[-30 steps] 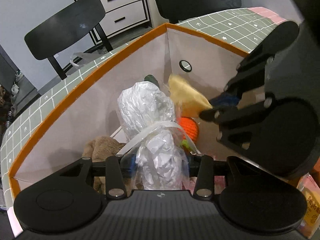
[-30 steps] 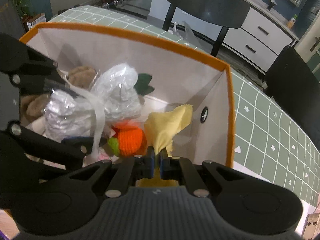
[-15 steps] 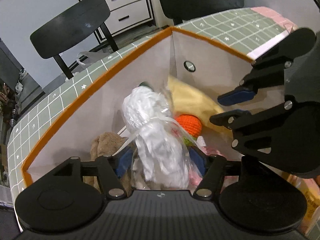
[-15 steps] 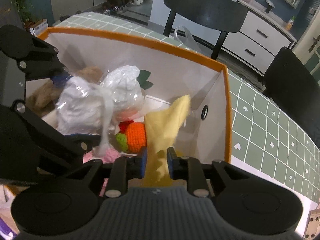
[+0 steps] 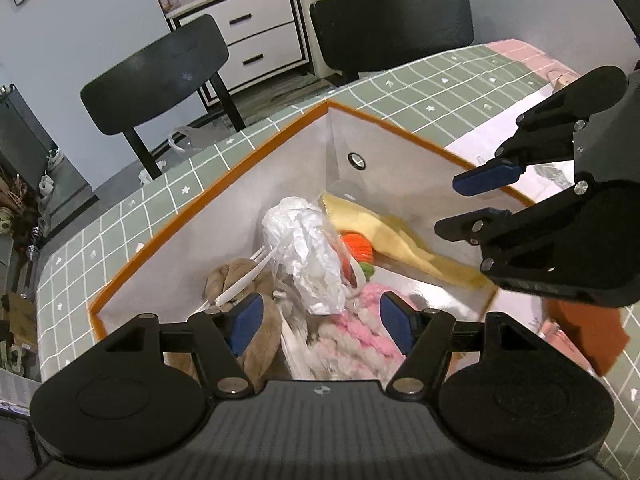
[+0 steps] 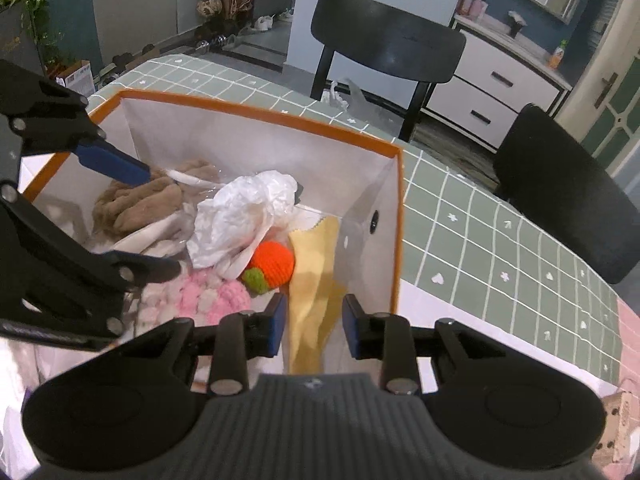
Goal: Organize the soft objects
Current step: 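Open both tools to drop the bag bundle and yellow cloth into the box, then grasp the crumpled white tissue with the left tool while the right tool grasps the brown bear sponge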
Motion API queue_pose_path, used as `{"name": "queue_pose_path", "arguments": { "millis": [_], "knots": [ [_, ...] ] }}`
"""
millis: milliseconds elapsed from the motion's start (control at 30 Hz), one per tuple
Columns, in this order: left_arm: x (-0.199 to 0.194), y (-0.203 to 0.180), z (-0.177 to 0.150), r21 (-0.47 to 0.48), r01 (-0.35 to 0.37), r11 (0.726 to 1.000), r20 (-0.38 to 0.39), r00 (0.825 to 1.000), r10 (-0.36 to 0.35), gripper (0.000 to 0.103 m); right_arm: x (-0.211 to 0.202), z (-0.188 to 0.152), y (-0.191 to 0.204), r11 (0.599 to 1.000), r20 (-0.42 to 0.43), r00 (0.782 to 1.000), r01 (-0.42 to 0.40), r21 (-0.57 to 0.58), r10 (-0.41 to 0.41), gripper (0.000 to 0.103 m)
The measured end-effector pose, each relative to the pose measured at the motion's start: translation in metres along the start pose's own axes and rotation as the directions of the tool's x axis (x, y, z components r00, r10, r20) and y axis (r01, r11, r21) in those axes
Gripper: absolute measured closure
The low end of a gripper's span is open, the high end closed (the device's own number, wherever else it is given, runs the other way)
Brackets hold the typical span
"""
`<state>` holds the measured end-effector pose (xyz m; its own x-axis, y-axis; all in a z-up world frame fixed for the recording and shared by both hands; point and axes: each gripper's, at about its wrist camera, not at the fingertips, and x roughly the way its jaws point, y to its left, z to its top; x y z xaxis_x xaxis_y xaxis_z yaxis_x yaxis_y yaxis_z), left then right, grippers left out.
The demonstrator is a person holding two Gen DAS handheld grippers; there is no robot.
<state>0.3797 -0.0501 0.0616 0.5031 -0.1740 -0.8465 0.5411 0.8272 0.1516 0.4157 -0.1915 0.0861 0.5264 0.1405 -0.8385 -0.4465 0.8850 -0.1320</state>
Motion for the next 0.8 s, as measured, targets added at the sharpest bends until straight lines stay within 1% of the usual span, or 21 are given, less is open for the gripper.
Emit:
{"name": "queue_pose_path", "arguments": {
  "millis": [233,467,567,800],
  "knots": [
    [-0.03,-0.003,-0.014,-0.006,-0.016,1.0,0.026,1.0,0.017,0.022,-0.034,-0.01,0.003,1.0,0.034,0.999,0.008,0.0,-0.008,0.072],
    [-0.056,-0.005,-0.034,-0.015,-0.023,1.0,0.049,0.999,0.024,0.021,-0.059,-0.031,0.011,1.0,0.042,0.999,0.011,-0.005,-0.011,0.072],
    [-0.066,-0.004,-0.045,-0.023,-0.024,0.999,0.061,0.998,0.025,0.021,-0.065,-0.041,0.015,1.0,0.046,0.999,0.001,-0.01,0.0,0.071],
    [-0.087,-0.004,-0.072,-0.044,0.006,0.999,0.118,0.993,-0.001,0.021,-0.072,-0.071,0.03,0.999,0.04,0.999,-0.019,-0.032,0.021,0.071]
  ]
}}
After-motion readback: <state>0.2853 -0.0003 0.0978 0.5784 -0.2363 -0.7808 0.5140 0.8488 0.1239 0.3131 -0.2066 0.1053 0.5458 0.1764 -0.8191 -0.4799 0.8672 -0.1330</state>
